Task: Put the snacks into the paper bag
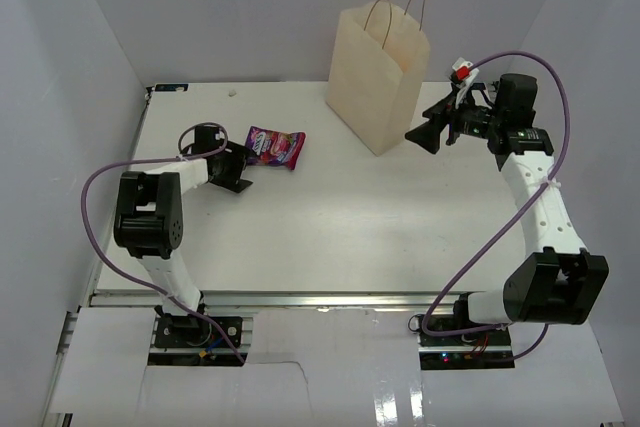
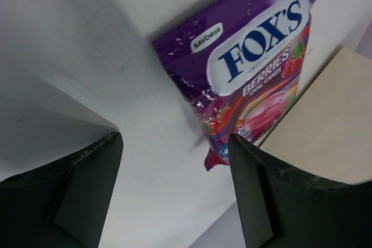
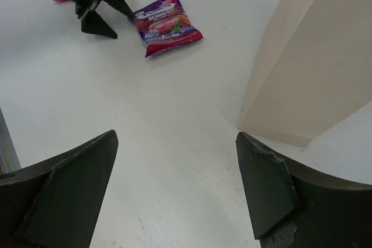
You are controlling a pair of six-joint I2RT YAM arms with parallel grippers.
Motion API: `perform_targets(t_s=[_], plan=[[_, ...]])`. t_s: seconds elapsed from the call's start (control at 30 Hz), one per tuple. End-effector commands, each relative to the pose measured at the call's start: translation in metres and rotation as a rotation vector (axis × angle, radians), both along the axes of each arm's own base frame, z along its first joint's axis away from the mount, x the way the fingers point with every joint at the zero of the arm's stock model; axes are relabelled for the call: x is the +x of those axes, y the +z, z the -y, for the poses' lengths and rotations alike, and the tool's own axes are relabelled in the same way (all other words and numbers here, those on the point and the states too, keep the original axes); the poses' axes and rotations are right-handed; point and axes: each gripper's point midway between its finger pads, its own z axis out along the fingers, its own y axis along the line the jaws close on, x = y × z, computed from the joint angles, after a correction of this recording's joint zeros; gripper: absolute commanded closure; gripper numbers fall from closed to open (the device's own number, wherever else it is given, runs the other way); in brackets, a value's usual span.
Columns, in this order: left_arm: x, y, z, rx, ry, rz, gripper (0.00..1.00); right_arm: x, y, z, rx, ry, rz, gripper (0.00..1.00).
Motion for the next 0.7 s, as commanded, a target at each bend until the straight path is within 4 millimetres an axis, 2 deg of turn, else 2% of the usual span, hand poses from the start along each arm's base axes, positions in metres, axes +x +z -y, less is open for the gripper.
perform_targets(t_s=[0.0,0.03,0.1,0.17,0.3,0.4,0.47,0.5,0.63,0.67], plan=[[0.029,0.01,0.004,-0.032,0.105,0.052,0.17,-0.014,0.017,-0.006,0.027,0.049,0.048,0.12],[0.034,0.011,0.006,-0.041,0.115,0.06,0.18,-0.016,0.016,-0.007,0.03,0.056,0.042,0.12],[0.036,0.003,0.006,-0.05,0.133,0.045,0.19,-0.019,0.015,-0.007,0.033,0.058,0.038,0.12],[0.034,-0.002,0.008,-0.067,0.154,0.029,0.28,-0.022,0.01,-0.008,0.037,0.06,0.021,0.12],[0.028,-0.02,0.008,-0.077,0.188,-0.016,0.29,-0.029,0.007,-0.009,0.042,0.068,0.009,0.12],[0.031,-0.023,0.009,-0.092,0.197,-0.015,0.4,-0.033,0.006,-0.01,0.045,0.083,0.007,0.12],[0.032,-0.025,0.009,-0.088,0.195,-0.012,0.43,-0.041,0.003,-0.014,0.06,0.124,-0.012,0.12],[0.035,-0.024,0.009,-0.088,0.192,0.001,0.49,-0.046,0.003,-0.018,0.064,0.161,-0.003,0.12],[0.037,-0.024,0.011,-0.08,0.16,0.025,0.6,-0.076,0.0,-0.037,0.105,0.323,-0.026,0.13],[0.043,-0.02,0.012,-0.083,0.151,0.057,0.62,-0.081,-0.003,-0.042,0.106,0.342,-0.038,0.13]])
